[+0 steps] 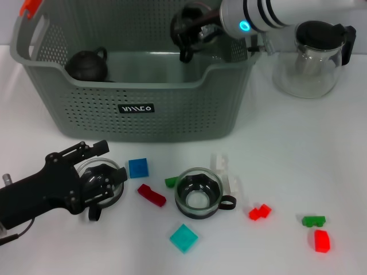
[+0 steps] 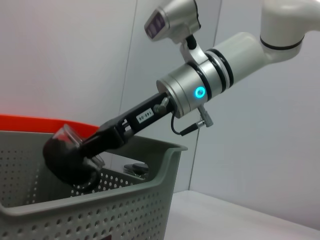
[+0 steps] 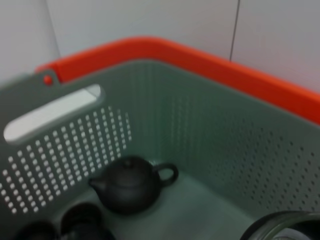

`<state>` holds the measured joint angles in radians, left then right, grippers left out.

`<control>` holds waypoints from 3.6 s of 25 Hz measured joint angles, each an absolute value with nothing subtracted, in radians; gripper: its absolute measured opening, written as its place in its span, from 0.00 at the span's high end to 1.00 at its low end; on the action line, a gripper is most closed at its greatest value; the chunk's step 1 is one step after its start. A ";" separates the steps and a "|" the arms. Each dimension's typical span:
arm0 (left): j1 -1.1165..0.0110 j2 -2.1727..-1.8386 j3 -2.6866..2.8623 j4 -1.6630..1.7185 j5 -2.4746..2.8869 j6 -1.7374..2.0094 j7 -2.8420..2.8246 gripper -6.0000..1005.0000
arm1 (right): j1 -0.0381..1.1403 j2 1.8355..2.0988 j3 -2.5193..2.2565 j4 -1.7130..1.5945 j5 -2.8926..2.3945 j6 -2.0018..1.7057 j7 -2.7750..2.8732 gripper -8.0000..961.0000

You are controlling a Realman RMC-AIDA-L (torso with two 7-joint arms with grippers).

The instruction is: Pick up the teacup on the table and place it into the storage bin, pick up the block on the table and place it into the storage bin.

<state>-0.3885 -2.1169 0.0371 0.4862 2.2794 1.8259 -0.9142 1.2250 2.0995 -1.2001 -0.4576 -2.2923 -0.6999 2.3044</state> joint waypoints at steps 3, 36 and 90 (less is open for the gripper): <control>-0.390 -2.118 0.038 0.486 2.279 1.825 -0.914 0.28 | 1.220 2.099 -1.206 -0.445 -2.293 -0.691 2.305 0.93; -0.385 -2.117 0.032 0.486 2.280 1.825 -0.911 0.28 | 0.838 2.079 -1.056 -0.867 -1.702 -1.055 1.993 0.41; -0.564 -2.170 1.286 1.451 2.723 1.744 -2.418 0.28 | 0.332 2.054 -0.837 -0.633 -1.713 -1.689 1.088 0.44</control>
<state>-0.5636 -2.1704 1.2863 1.4507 2.7230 1.7436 -2.4182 0.3321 2.0540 -0.8374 -0.6335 -1.7135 -1.6890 1.0884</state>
